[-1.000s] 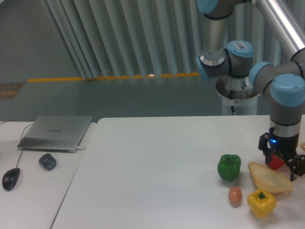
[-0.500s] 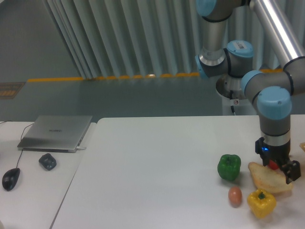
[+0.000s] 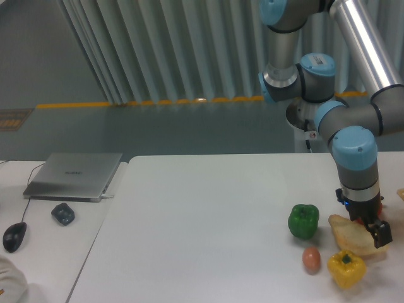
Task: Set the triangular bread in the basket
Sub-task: 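Close the gripper on the edge of the triangular bread slice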
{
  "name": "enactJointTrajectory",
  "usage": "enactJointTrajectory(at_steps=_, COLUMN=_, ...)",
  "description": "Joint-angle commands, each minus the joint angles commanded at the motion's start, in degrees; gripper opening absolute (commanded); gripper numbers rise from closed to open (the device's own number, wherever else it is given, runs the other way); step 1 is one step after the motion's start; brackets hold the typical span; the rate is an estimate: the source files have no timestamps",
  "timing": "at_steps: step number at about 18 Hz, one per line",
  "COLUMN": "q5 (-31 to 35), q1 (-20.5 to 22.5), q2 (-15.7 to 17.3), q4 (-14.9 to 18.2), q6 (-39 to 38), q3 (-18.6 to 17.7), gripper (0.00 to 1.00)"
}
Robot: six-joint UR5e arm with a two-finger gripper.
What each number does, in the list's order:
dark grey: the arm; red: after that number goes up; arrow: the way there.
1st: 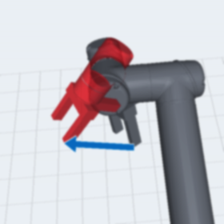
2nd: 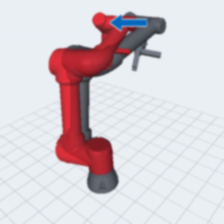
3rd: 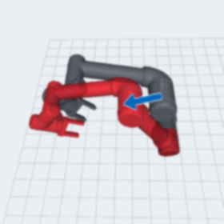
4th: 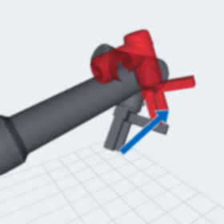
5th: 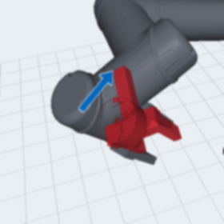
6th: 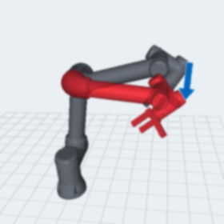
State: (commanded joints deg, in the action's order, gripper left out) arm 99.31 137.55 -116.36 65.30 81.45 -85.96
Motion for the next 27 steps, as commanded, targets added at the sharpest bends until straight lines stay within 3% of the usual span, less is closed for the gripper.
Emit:
enactJointTrajectory(at_steps=5, q5=0.9, q1=0.2, q2=-1.8, q4=-0.1, q6=5.0, q3=1.2, gripper=1.00)
enactJointTrajectory(at_steps=10, q5=5.6, q1=0.4, q2=-1.3, q4=0.5, q6=10.4, q3=0.5, gripper=1.00)
enactJointTrajectory(at_steps=27, q5=5.7, q1=0.2, q2=-2.9, q4=0.1, q6=9.7, q3=-0.6, gripper=1.00)
